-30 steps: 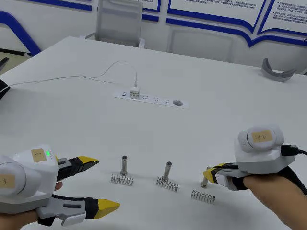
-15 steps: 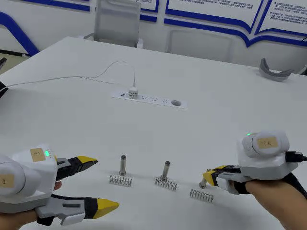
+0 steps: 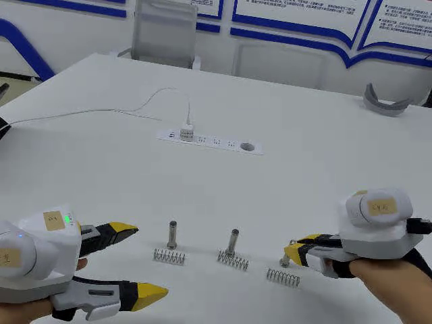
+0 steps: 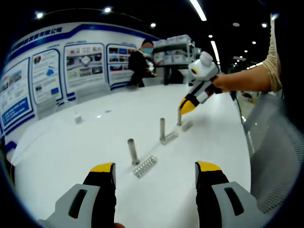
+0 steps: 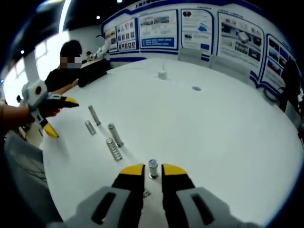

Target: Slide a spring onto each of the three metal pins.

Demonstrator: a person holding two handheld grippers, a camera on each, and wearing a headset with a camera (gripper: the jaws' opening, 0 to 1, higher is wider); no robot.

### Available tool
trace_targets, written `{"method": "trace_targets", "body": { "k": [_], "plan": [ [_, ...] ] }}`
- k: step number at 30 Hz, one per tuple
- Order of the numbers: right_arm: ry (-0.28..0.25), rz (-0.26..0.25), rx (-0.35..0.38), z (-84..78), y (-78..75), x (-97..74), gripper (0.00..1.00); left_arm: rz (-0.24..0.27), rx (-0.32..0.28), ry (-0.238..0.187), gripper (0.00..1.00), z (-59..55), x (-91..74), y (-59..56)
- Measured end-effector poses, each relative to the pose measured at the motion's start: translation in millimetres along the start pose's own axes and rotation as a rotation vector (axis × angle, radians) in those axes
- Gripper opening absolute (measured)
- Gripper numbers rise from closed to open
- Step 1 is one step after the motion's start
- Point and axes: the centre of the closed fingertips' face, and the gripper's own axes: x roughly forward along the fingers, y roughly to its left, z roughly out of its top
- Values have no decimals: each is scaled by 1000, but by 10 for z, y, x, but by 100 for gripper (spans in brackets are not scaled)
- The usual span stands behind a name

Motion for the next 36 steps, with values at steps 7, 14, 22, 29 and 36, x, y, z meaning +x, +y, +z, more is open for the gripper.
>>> {"method": "trace_targets", "body": {
  "k": [7, 14, 22, 29, 36],
  "plan": [
    [3, 5, -17, -69, -26, -103, 16, 6, 1, -5, 69, 19, -11, 19],
    [7, 83, -66, -126, 74, -176, 17, 8, 3, 1, 69, 14, -23, 24],
    [43, 162, -122, -234, 208, -161, 19, 5, 8, -1, 69, 29, -14, 5],
    [67, 197, -177, -274, 244, -154, 21, 8, 8, 3, 69, 16, -24, 9],
    [83, 224, -238, -297, 244, -148, 22, 7, 9, 3, 69, 26, -22, -1]
  ]
}}
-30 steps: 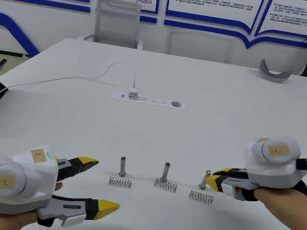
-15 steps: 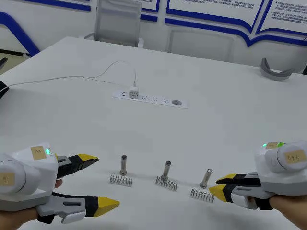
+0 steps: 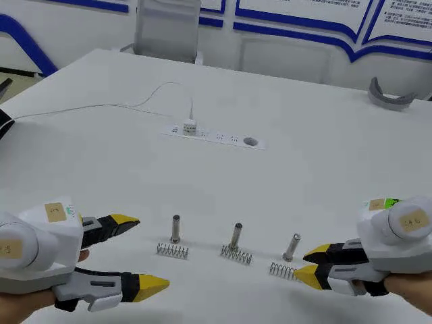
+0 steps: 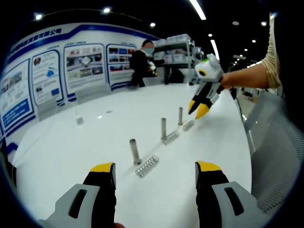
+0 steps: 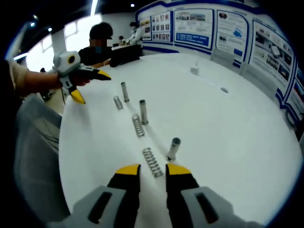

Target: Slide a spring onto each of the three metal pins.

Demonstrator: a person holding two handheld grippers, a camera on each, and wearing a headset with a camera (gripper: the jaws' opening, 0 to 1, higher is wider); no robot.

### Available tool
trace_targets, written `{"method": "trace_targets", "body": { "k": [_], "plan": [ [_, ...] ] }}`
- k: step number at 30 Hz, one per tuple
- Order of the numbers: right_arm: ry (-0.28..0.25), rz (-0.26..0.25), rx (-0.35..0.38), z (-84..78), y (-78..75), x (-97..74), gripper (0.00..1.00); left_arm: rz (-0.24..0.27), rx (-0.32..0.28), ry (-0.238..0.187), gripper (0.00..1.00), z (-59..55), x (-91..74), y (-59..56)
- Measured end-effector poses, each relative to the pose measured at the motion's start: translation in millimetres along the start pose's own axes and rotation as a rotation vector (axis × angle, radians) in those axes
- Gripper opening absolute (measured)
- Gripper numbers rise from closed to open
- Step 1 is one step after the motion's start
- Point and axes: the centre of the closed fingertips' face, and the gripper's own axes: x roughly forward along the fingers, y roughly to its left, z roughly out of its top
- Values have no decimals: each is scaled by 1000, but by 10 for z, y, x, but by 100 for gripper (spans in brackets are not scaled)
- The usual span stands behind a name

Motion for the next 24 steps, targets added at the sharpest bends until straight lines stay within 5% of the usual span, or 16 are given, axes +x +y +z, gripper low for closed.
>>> {"method": "trace_targets", "body": {
  "k": [12, 24],
  "plan": [
    [82, 38, -113, -123, 20, 108, 22, -3, 3, 1, 69, 7, 11, -7],
    [126, 61, -134, -204, -11, 217, 18, 0, -1, 4, 69, -24, -19, 22]
  ]
}}
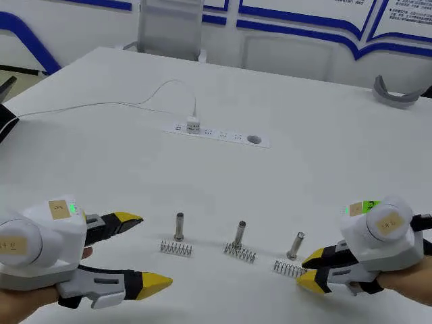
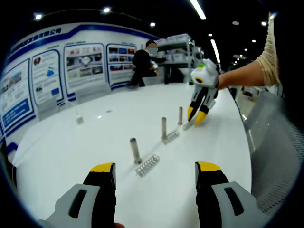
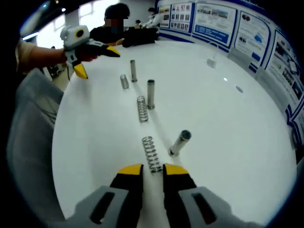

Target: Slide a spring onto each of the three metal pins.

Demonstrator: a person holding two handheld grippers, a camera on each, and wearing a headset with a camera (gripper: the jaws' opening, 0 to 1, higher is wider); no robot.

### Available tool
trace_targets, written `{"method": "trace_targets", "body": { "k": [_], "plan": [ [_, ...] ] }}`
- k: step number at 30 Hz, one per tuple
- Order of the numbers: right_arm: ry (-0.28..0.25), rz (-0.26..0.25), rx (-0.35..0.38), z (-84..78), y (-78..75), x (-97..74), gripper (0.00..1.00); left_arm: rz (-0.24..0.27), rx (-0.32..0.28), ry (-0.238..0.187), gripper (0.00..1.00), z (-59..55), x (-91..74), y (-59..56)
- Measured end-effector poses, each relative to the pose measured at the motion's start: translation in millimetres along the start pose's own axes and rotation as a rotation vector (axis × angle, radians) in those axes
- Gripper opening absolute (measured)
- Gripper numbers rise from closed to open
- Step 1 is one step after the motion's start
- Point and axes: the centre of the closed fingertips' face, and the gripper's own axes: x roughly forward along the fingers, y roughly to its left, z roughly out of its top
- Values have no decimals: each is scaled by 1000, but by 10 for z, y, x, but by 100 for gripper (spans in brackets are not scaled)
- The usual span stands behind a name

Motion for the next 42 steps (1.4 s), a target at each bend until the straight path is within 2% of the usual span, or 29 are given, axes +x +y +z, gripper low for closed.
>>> {"method": "trace_targets", "body": {
  "k": [9, 14, 18, 42],
  "plan": [
    [13, 13, 4, -33, -4, 31, 16, -4, -1, 1, 69, -10, 7, -13],
    [6, 27, 40, -37, 10, 32, 14, -5, 0, 0, 68, -1, 6, -15],
    [9, 18, 44, -35, -2, 31, 12, -4, -1, -3, 68, 10, 5, -14],
    [-13, 3, 26, 201, 65, -159, 12, -22, 5, -2, 68, 2, 33, -55]
  ]
}}
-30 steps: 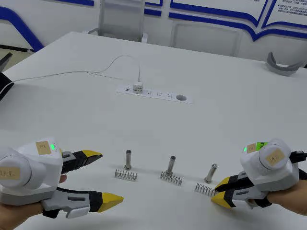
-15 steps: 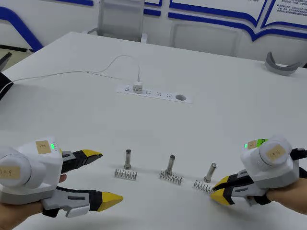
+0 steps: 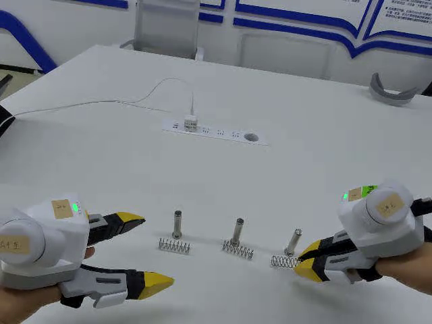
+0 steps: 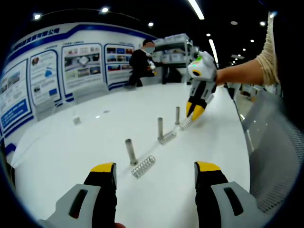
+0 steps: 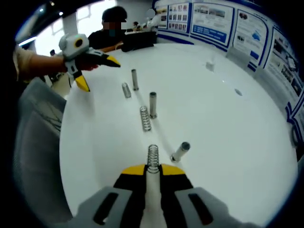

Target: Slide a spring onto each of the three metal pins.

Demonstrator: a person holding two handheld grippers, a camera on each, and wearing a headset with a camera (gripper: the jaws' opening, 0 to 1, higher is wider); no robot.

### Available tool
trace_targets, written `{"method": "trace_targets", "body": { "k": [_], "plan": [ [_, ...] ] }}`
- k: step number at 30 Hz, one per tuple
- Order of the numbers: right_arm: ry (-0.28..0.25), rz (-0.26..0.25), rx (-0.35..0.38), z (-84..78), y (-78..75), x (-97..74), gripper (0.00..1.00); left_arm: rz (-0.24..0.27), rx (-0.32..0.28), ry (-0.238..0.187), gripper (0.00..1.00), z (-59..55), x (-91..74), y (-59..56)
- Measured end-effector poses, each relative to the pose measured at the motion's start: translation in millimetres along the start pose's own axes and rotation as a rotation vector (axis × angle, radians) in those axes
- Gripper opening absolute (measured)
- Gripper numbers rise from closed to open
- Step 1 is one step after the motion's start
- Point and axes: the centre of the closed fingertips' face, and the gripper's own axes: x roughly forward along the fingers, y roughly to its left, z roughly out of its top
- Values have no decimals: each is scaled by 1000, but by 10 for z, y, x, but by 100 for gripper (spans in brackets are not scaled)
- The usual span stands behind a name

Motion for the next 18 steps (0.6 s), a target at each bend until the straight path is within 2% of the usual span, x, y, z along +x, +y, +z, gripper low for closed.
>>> {"method": "trace_targets", "body": {
  "k": [6, 12, 18],
  "plan": [
    [8, 1, -3, 30, 14, -23, 12, -24, 8, -8, 66, 41, 37, -88],
    [13, 9, -20, 110, 60, -72, 12, -80, 42, -10, 63, 107, 162, -293],
    [13, 25, -44, 204, 159, -101, 12, -139, 97, 11, 59, 106, 288, -493]
  ]
}}
